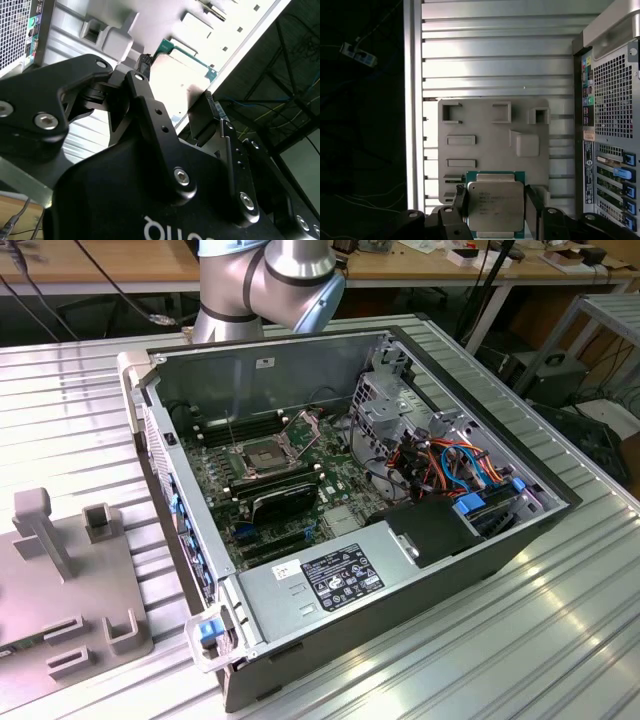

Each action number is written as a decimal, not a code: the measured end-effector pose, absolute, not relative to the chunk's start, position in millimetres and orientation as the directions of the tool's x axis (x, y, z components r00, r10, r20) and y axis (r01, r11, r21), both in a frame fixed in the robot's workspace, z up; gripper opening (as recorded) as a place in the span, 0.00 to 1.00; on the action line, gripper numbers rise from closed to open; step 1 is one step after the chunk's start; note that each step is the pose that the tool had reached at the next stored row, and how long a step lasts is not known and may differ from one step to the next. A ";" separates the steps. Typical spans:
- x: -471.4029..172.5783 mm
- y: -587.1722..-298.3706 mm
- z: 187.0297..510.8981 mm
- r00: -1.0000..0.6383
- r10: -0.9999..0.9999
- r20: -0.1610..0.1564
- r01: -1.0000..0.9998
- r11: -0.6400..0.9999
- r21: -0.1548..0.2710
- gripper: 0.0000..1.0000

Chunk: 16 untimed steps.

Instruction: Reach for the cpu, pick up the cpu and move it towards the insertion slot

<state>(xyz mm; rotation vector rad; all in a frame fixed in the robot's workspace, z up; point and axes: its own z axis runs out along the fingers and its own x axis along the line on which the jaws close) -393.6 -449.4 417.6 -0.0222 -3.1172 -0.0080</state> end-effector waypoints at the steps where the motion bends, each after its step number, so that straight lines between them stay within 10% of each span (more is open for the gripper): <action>1: -391.7 -449.4 417.6 -1.000 0.014 0.024 0.014 1.000 0.005 0.55; 16: -365.2 -449.4 417.6 -1.000 0.014 0.024 0.014 1.000 0.005 0.55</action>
